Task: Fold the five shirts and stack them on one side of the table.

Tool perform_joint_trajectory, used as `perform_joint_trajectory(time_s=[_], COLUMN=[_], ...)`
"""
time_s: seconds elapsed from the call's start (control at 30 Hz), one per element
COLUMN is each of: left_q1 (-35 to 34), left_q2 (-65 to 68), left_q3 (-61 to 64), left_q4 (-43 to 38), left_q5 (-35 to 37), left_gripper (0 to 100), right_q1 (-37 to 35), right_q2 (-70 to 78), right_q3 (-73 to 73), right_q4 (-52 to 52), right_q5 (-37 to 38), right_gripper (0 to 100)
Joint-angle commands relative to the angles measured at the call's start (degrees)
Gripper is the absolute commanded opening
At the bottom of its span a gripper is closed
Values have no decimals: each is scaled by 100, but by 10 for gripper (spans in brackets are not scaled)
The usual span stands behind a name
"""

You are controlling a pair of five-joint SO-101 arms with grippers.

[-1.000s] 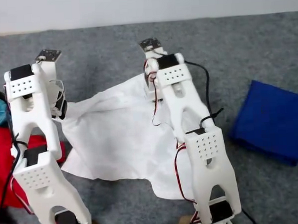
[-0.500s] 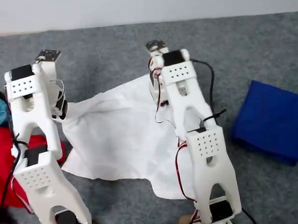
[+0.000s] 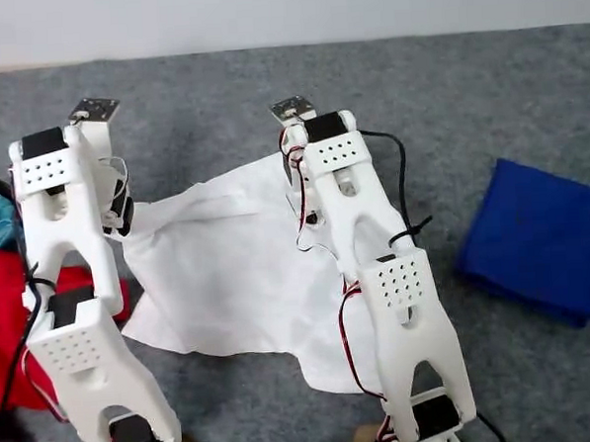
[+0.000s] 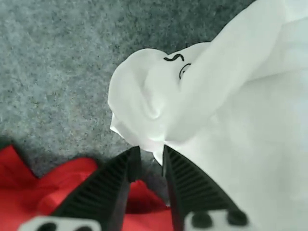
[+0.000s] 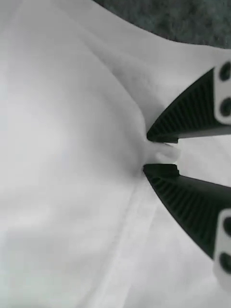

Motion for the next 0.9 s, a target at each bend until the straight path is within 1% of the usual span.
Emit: perform_joint_trajectory(time_s=[0.0,0.07,0.17,0.3,0.43,0.57,0.7,0.8,0.87], left_q1=[9,70,185,308,492,668,730,642,580], left_q2=[-62,-62,-62,-167,-580,-1108,-1327,-1301,-1292], left_q3=[-22,-22,-22,-110,-154,-127,13,356,629], left_q4=[-88,-79,-62,-9,185,352,589,589,440], left_q5=[44,44,44,53,53,53,53,18,18], left_gripper=[76,76,76,76,76,79,80,80,84], right_q1=[-92,-101,-92,13,259,620,866,1086,1209], right_q2=[-66,-66,-75,-145,-136,-400,-884,-1235,-1393], right_q3=[-352,-334,-343,-422,-1169,-1521,-1231,-870,-633], right_q4=[-224,-303,-259,84,681,681,690,681,681], right_q5=[-44,-44,105,413,448,492,844,862,862], right_gripper=[86,75,5,11,11,11,11,11,11])
